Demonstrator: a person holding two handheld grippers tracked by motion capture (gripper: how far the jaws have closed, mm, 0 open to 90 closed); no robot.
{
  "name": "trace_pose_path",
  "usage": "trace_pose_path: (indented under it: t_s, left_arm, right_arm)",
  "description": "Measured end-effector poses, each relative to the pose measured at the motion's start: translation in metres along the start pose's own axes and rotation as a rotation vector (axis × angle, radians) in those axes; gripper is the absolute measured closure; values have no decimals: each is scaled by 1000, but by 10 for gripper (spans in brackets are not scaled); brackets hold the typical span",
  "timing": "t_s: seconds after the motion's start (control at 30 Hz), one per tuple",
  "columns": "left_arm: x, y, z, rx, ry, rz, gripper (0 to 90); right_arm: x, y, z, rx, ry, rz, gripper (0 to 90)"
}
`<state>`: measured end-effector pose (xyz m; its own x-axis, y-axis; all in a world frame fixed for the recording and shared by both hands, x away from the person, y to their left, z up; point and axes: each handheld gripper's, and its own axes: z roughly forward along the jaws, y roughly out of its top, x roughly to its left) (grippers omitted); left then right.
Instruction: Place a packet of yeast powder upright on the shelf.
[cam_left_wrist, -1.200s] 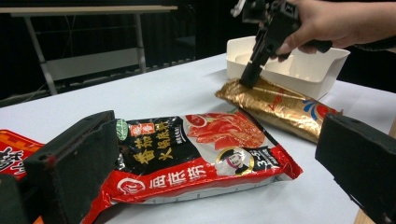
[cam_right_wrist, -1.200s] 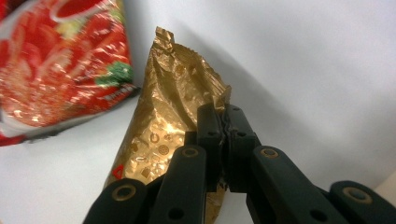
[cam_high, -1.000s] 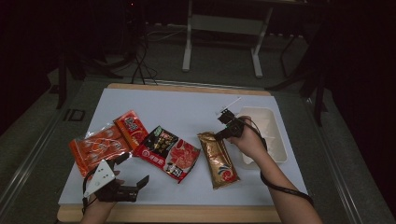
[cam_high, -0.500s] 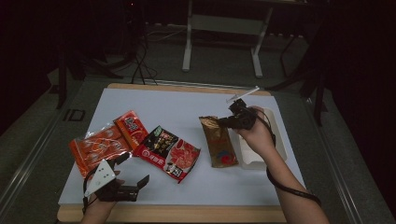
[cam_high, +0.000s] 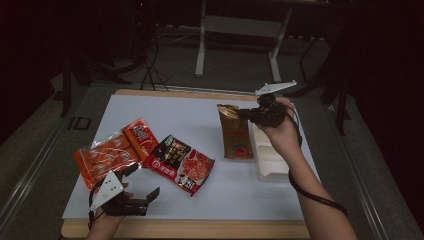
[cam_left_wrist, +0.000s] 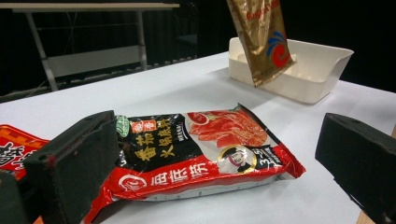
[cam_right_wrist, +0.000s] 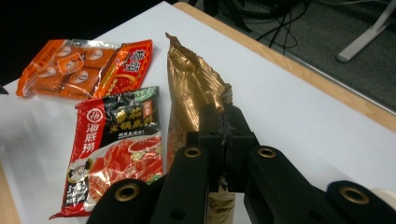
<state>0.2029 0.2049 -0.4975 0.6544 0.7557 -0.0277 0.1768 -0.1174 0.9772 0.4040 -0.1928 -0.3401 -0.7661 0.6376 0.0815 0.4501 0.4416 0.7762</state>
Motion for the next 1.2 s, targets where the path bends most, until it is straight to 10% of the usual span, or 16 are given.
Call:
trace_pose_path:
  t_s: [0.7, 1.2]
  left_arm:
    - [0, -1, 0, 3, 3, -2, 2]
    - [-1, -3, -3, 12, 11, -9, 2]
  right_arm:
    - [-56, 20, -62, -131, -130, -52, 888]
    - [-101, -1, -61, -180, -224, -59, 887]
